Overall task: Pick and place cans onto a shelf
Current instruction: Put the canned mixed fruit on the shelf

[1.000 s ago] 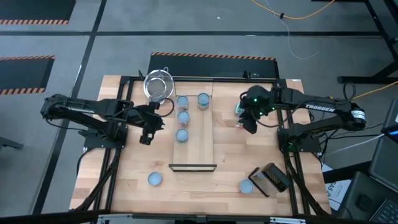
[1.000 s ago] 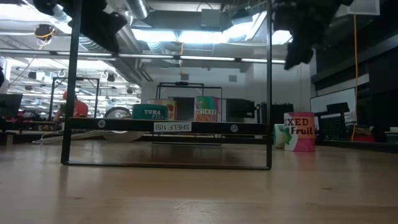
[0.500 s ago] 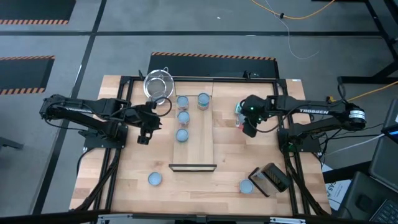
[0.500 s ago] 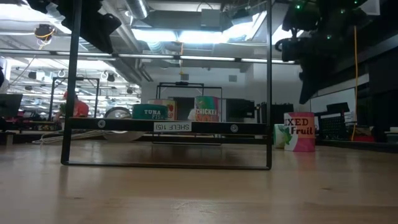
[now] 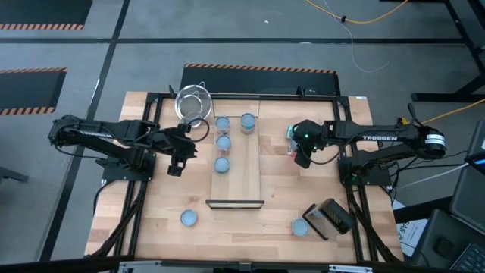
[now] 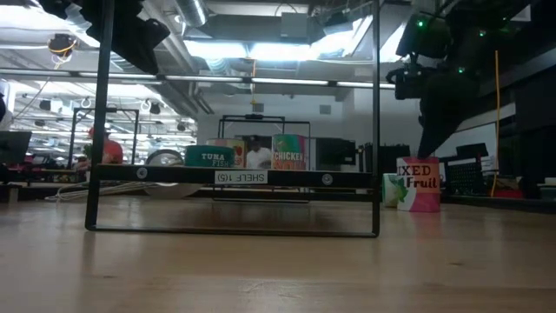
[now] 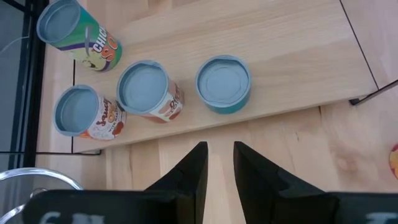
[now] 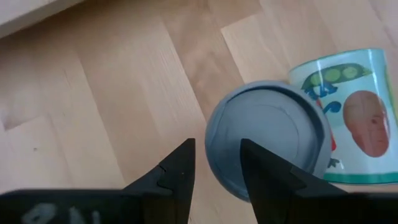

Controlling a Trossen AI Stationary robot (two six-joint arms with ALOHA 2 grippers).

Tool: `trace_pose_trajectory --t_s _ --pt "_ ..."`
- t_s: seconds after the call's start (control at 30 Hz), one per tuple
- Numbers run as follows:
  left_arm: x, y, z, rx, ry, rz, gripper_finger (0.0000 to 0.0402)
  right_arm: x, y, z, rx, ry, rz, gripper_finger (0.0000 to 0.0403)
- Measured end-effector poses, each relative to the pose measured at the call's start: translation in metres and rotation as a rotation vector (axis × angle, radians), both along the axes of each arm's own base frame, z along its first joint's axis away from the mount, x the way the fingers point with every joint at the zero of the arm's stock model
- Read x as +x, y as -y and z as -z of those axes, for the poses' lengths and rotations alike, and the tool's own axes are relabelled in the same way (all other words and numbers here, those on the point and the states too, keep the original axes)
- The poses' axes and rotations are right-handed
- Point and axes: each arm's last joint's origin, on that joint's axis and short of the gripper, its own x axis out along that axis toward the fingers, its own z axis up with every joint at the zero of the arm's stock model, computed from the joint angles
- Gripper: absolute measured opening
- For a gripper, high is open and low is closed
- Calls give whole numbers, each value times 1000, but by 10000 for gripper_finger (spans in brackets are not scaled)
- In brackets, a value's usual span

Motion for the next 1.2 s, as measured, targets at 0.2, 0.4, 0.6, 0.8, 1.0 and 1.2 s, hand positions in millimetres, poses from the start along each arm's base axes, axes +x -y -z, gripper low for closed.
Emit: trace_pose_trajectory --t_s 0.2,0.4,0.6,0.8,1.0,1.2 --pt "0 0 0 0 0 0 70 -2 0 8 -4 1 2 132" --pt "0 0 0 -1 0 0 70 -2 0 12 -13 19 -3 123" --pt "1 0 -1 -3 10 -2 70 -2 0 12 -20 19 -26 63" --pt "-4 0 -8 -10 70 -6 70 0 0 12 -23 34 -26 10" --pt "-26 0 -11 -80 149 -35 70 0 0 11 -26 39 -35 15" --pt "-41 7 23 -152 292 24 70 12 0 -13 -3 111 -142 7"
